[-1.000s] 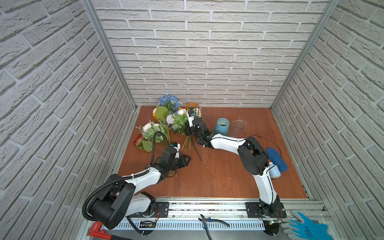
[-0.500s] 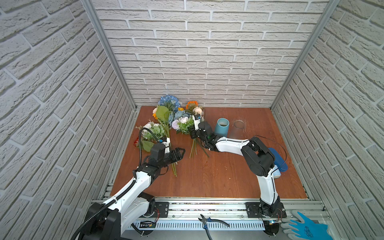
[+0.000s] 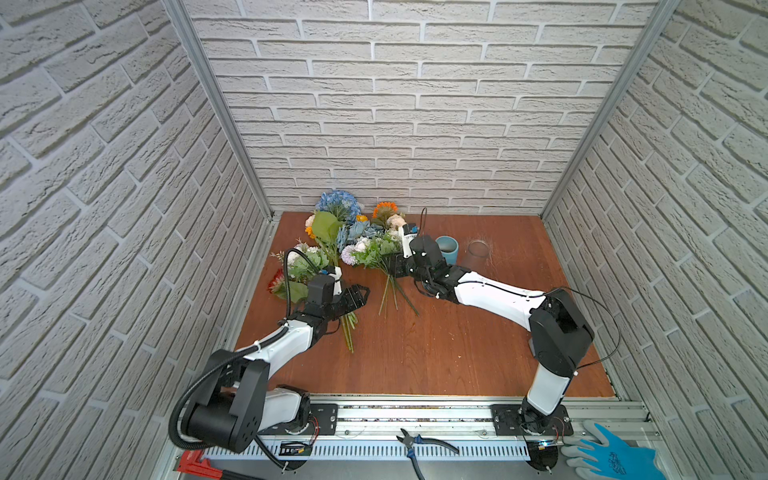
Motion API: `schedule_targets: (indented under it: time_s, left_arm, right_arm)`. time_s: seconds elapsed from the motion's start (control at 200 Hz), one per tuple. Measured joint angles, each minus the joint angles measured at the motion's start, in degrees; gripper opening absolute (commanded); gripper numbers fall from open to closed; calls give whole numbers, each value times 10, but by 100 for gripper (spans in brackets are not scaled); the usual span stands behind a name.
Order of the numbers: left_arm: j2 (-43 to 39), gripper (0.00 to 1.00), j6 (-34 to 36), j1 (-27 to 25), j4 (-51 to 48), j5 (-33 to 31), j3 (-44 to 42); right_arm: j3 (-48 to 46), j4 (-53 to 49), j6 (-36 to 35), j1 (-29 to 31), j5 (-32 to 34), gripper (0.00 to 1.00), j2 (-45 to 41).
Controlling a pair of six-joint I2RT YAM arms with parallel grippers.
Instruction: Arrange the flowers into the vase
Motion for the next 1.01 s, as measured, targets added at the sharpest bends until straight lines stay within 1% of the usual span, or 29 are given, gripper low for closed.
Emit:
schedule_targets:
  time_s: [0.145, 0.31, 0.49, 0.55, 0.64, 0.685, 0.725, 0.785, 0.805, 0.88, 0.935, 0.985, 1.005]
  left_arm:
    - [91, 83, 0, 1, 70, 7, 65]
    - [163, 83, 0, 2, 125, 3, 116]
    - [249, 77, -10, 2, 168, 1, 158]
    - [275, 73, -17, 3, 179, 1, 171]
    - [302, 65, -29, 3, 193, 2, 185]
    - [309, 58, -32, 3, 199, 2, 191]
    - [314, 49, -37, 3, 206, 2, 196]
    - [317, 33, -38, 3, 214, 3, 202]
    - [317, 27, -41, 3, 216, 4, 204]
    - [317, 13, -41, 3, 221, 3, 210]
    - [317, 8, -41, 4, 222, 1, 213]
    - [317, 1, -39, 5, 222, 0, 215]
    - [317, 0, -39, 6, 222, -1, 215]
  right_arm:
    - [0, -29, 31, 5, -1, 51, 53]
    - [2, -46, 57, 5, 7, 51, 83]
    - [12, -29, 82, 5, 4, 50, 100]
    - [17, -18, 90, 5, -1, 48, 112]
    - [21, -5, 101, 5, -7, 40, 129]
    - [21, -3, 106, 5, -10, 37, 136]
    - [21, -4, 112, 5, -12, 31, 139]
    - [21, -2, 116, 5, -13, 20, 140]
    - [21, -1, 117, 5, -13, 18, 140]
    - [21, 7, 123, 5, -13, 8, 140]
    - [15, 12, 129, 4, -10, 6, 139]
    - [6, 16, 131, 3, -9, 6, 136]
    - [1, 17, 129, 2, -9, 6, 134]
